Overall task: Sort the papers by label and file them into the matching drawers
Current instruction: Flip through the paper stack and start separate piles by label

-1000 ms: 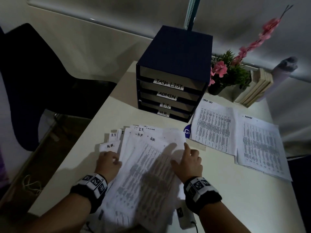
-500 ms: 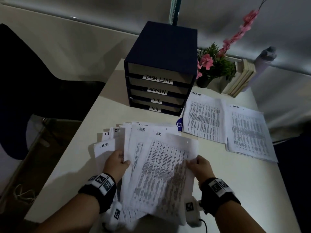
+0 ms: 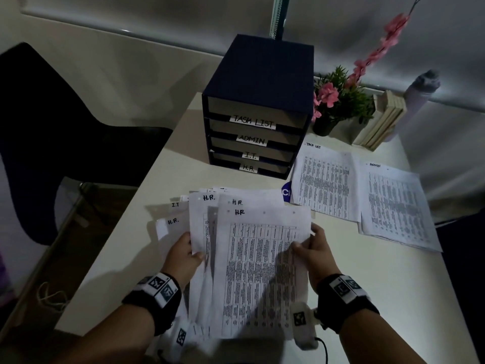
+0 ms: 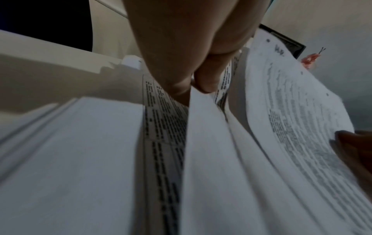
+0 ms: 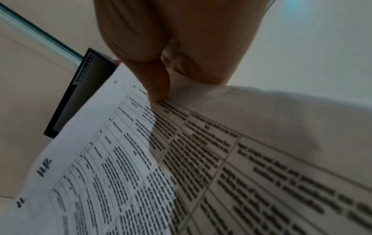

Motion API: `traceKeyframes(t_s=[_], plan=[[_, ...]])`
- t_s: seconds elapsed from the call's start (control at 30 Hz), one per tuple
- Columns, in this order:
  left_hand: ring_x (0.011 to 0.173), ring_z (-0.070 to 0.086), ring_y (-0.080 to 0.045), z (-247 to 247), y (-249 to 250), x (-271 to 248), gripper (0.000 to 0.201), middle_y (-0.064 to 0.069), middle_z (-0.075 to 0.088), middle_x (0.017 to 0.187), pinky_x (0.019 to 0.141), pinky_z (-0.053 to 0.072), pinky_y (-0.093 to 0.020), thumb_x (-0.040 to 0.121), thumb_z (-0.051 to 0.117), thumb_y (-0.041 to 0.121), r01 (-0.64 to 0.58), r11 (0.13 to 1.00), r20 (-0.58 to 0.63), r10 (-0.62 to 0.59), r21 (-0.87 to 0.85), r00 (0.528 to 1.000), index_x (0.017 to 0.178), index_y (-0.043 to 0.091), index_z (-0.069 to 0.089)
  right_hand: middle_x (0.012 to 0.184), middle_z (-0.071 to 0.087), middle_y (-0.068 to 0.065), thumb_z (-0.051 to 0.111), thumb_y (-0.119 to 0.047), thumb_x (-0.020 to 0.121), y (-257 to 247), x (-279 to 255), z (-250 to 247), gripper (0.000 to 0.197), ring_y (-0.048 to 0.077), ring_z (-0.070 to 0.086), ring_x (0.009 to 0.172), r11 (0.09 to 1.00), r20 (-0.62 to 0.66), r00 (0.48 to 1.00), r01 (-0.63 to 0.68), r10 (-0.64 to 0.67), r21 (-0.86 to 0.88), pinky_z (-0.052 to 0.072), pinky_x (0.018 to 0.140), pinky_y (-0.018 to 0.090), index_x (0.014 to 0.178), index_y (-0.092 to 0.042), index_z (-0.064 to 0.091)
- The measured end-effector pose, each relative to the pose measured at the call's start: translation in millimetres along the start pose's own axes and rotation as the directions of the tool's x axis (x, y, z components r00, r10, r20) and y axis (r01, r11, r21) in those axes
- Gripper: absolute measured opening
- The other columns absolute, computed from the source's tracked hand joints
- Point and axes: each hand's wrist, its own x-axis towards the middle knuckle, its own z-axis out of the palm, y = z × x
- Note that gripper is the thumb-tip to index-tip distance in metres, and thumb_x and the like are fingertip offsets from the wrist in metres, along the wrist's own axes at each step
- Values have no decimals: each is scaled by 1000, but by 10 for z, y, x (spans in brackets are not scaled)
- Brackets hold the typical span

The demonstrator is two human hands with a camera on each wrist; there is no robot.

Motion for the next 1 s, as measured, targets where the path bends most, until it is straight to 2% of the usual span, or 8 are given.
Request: traceKeyframes(t_s=[0.2, 0.3, 0.4, 0.53, 0.6, 0.77, 0.93, 1.0], plan=[[96, 68, -18, 77, -5, -91, 47, 0, 73, 102, 83, 56, -42, 84, 45, -13, -16, 999, 101, 11, 42, 995, 106, 22, 67, 103, 67, 30, 56, 9, 87, -40, -13, 165, 31, 34, 66, 83, 999, 105, 994, 21, -16, -41, 54, 86, 58, 109, -11, 63], [98, 64, -22, -19, -31, -76, 27, -1, 67, 104, 88, 53, -37, 83, 54, 10, 11, 965, -152, 30, 260, 988, 103, 25, 64, 87, 71, 13, 54, 14, 86, -47, -56, 262, 37, 25, 63, 80, 993, 173, 984, 61, -42, -104, 54, 83, 46, 93, -19, 71], [114, 53, -37, -239, -198, -14, 40, -17, 56, 122, 97, 47, -43, 79, 65, 13, 270, 886, -430, -91, 377, 898, 118, 14, 56, 77, 74, 7, 55, 24, 80, 11, -52, 324, 34, 18, 70, 73, 995, 251, 968, 44, -21, -86, 59, 72, 30, 70, -7, 65], [96, 65, -40, -398, -334, 16, 35, -24, 66, 109, 85, 54, -52, 75, 62, -6, 198, 948, -342, -106, 248, 934, 108, 2, 56, 88, 74, 4, 59, 22, 74, 129, -78, 375, 25, 13, 70, 86, 992, 334, 942, -5, 46, -122, 54, 71, 16, 66, -2, 56], [100, 64, -38, -363, -290, -46, 38, -21, 65, 111, 86, 53, -44, 77, 61, -12, 134, 969, -394, -43, 207, 918, 113, -1, 57, 100, 70, 1, 60, 19, 78, 207, -71, 401, 28, 18, 66, 102, 987, 322, 946, 10, 43, -162, 51, 80, 13, 65, -6, 56], [91, 64, -33, -242, -215, -145, 32, -14, 65, 99, 79, 51, -31, 76, 53, -13, 64, 962, -392, 47, 267, 919, 103, 1, 61, 100, 68, 1, 69, 10, 78, 215, -34, 454, 26, 20, 61, 113, 995, 260, 964, -28, 53, -97, 41, 108, 34, 63, -8, 58], [99, 62, -40, -200, -359, -135, 27, -22, 62, 108, 92, 51, -42, 75, 51, -5, 85, 896, -331, 72, 435, 941, 96, -2, 68, 87, 73, 4, 64, 10, 81, 149, -71, 444, 23, 27, 65, 90, 989, 279, 956, -56, 92, -137, 51, 96, 44, 84, -12, 67], [105, 59, -38, -167, -355, -153, 36, -20, 58, 115, 98, 47, -40, 75, 55, -7, 57, 890, -319, 101, 452, 942, 108, 2, 67, 88, 74, 11, 66, 5, 80, 162, -65, 448, 24, 32, 66, 91, 986, 285, 953, -64, 106, -153, 52, 94, 52, 90, -16, 69]])
